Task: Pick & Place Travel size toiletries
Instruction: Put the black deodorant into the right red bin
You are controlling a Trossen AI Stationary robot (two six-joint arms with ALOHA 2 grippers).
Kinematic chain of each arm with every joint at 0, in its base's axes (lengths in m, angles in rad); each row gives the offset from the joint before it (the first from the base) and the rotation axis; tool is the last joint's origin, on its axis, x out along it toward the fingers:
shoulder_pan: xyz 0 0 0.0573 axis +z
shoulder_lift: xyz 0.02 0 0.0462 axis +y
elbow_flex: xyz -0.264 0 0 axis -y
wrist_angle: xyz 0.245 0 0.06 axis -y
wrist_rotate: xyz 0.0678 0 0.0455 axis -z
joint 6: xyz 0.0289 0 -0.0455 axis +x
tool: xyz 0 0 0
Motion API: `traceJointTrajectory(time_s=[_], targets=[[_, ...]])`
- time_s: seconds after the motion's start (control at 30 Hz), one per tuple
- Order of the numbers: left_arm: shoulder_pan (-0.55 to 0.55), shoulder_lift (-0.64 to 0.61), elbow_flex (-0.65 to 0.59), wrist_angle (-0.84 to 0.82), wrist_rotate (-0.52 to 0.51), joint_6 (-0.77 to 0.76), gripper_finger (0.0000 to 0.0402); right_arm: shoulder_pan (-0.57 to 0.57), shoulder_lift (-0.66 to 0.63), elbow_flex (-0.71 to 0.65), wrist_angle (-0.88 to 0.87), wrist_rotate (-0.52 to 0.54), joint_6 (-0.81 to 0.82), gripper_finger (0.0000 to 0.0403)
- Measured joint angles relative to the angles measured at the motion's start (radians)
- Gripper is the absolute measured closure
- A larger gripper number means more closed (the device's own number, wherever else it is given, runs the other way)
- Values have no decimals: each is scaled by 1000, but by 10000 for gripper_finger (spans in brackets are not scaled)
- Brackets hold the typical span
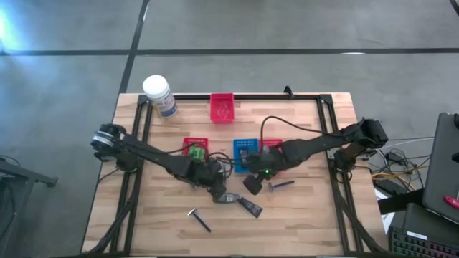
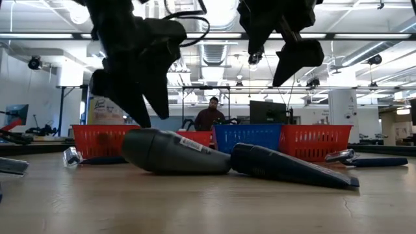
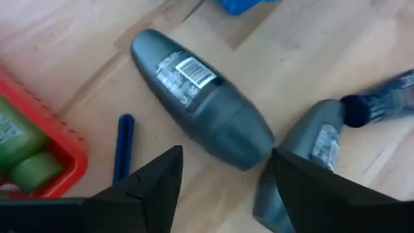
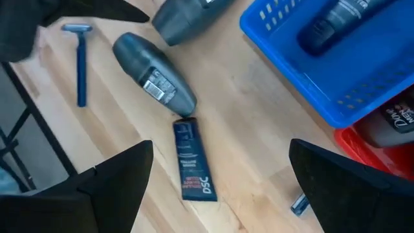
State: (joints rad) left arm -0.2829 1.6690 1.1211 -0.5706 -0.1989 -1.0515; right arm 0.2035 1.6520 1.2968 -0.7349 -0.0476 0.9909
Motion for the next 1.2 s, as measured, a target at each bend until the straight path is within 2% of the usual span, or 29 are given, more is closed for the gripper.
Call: traceJointTrajectory(time_s=[0.23, 0.4, 0.67, 0.9, 1.2], targets=[[8, 121, 144, -58, -3, -117, 136, 18, -10, 0, -8, 52, -4, 44], [15, 203, 215, -179, 0, -172, 135, 43, -17, 0, -26, 78, -9, 45], [49, 261, 232, -186, -1, -182, 136, 87, -22, 0, -66, 105, -6, 55], [76, 262, 253, -186, -4, -177, 136, 127, -22, 0, -100, 105, 3, 62], [111, 260, 251, -186, -29, -155, 133, 139, -26, 0, -100, 104, 4, 41]])
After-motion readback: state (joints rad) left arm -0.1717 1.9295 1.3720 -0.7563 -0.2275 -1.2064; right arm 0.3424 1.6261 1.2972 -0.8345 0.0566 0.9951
